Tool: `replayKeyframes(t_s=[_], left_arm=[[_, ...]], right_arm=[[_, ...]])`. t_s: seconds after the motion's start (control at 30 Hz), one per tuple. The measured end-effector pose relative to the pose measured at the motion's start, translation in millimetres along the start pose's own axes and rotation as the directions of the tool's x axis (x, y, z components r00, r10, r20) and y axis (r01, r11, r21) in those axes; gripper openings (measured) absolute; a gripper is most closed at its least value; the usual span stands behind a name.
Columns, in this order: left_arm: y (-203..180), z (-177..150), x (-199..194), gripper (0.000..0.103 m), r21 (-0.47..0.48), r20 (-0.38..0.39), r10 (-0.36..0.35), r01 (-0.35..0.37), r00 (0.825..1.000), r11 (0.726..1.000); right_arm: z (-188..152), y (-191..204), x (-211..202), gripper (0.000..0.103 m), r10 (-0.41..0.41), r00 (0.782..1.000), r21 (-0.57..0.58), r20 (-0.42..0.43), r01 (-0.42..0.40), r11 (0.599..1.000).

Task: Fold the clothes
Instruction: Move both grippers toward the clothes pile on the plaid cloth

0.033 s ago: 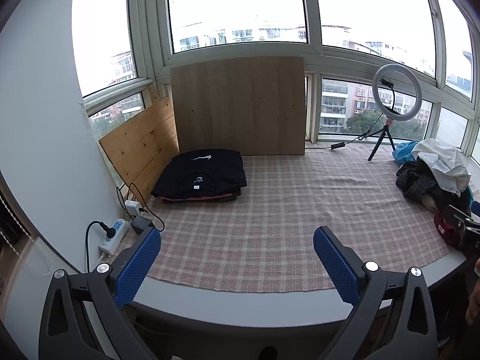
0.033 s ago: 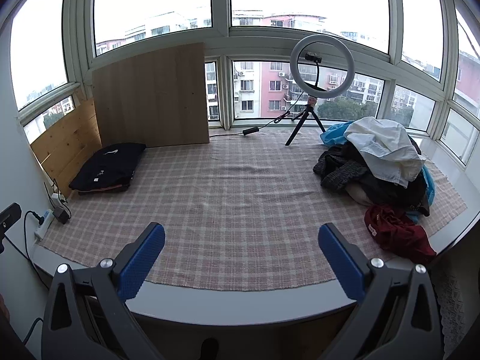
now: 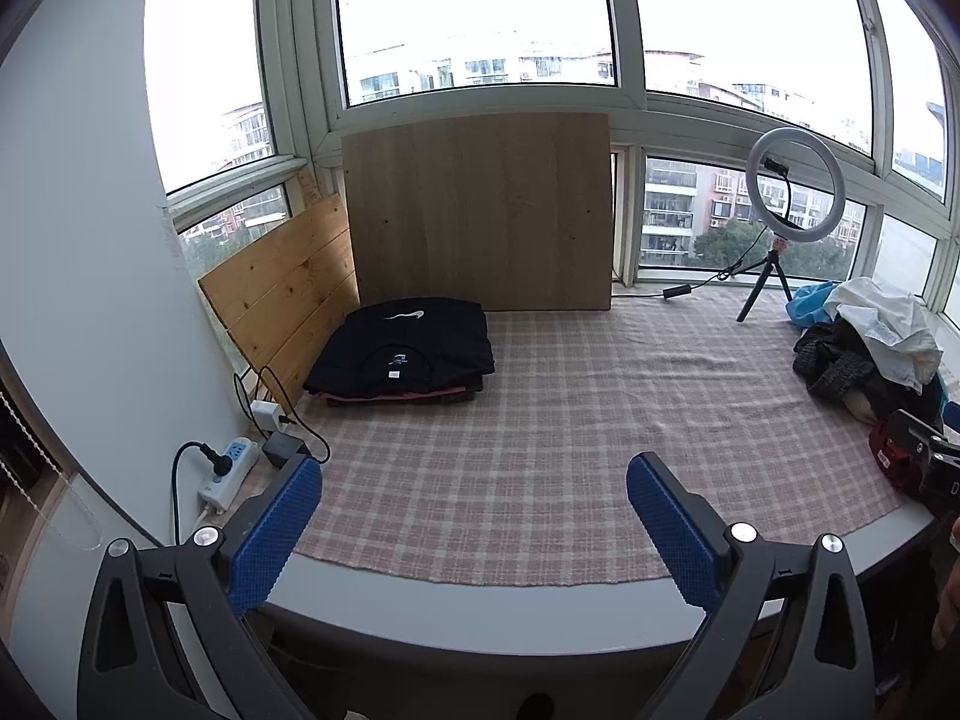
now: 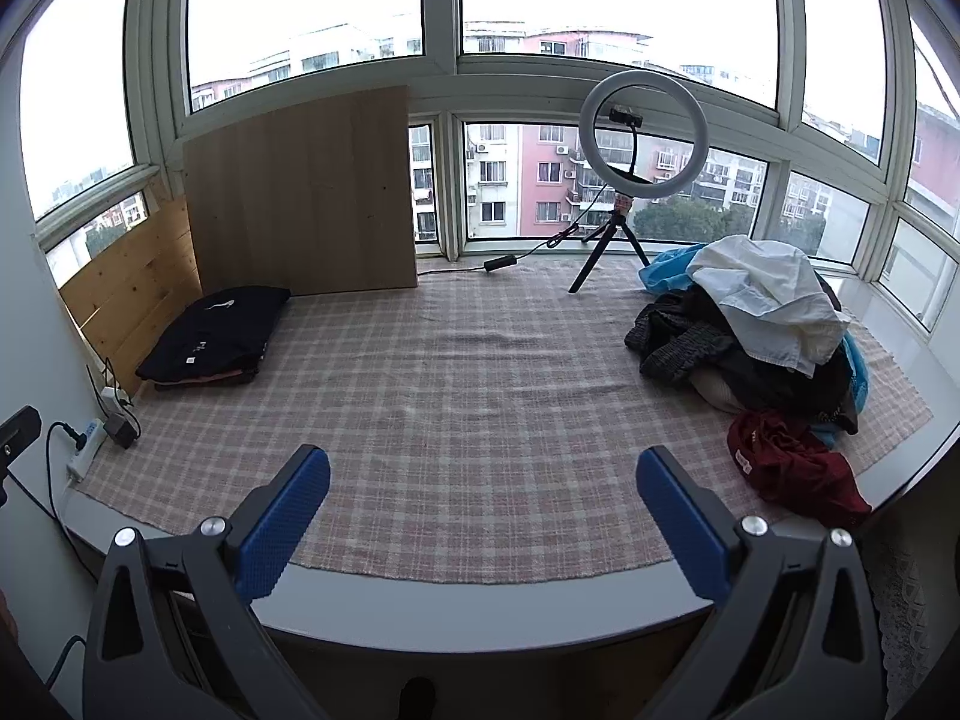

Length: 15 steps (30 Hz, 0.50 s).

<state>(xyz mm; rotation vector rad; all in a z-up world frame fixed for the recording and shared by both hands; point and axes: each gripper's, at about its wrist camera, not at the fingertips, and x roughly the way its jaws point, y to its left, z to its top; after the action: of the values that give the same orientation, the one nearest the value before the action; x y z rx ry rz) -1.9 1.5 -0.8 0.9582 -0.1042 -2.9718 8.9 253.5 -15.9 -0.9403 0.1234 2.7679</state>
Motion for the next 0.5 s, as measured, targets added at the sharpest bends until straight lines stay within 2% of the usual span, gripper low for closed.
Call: replayKeyframes(t_s=[0.27,0.5], left_arm=[[-8.5,3.2,10.8,0.102,0.015,-0.015,-0.005,0.005,1.000,1.000],[-18.9,11.5,24.6,0.102,0.040,-0.016,-0.027,0.028,1.000,0.999]], right_arm=[[4.4,-5.1,13.5,0.103,-0.001,1.000,0.017,-0.031,0.001,1.000],[12.2,-14.3,20.2,0.103,-0.028,1.000,0.034,-0.009,0.028,0.999]])
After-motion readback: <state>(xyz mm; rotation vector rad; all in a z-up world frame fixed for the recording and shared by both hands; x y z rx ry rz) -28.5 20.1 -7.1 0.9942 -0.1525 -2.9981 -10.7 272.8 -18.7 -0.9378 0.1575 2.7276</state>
